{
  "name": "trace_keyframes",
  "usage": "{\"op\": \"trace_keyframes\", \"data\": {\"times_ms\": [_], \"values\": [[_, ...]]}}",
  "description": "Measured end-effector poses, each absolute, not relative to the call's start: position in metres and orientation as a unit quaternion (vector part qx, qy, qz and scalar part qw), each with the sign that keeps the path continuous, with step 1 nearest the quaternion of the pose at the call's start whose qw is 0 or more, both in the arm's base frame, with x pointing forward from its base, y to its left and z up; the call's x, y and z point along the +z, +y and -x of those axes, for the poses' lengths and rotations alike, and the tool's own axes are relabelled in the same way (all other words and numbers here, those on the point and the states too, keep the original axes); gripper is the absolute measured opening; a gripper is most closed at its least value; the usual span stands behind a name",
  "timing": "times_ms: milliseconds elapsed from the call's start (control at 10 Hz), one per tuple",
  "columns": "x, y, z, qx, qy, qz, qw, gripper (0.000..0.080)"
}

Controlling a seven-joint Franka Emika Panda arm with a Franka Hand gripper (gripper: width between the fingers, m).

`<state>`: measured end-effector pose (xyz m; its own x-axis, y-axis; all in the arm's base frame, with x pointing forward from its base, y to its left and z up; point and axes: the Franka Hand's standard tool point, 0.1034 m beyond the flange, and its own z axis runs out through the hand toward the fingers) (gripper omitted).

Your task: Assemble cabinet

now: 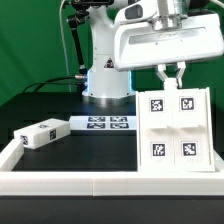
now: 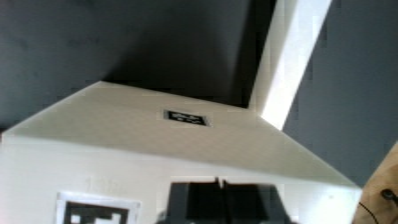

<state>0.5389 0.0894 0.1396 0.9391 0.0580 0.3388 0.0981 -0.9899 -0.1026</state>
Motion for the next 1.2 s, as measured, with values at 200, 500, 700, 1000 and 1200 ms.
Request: {"op": "trace_keyframes", "data": {"times_ms": [200,500,700,1000,1200], "values": [[0.141,0.090,-0.541,-0.170,-0.040,0.983,0.060,0.0002],[0.139,0.084,-0.541,-0.169,-0.044,0.983,0.057,0.0002],[0.140,0.078,-0.543,-0.171,-0.043,0.983,0.055,0.0002],[0.139,0.077,-0.541,-0.169,-0.038,0.983,0.055,0.0002],[0.139,0.076,-0.541,-0.169,-0.038,0.983,0.055,0.0002]]}}
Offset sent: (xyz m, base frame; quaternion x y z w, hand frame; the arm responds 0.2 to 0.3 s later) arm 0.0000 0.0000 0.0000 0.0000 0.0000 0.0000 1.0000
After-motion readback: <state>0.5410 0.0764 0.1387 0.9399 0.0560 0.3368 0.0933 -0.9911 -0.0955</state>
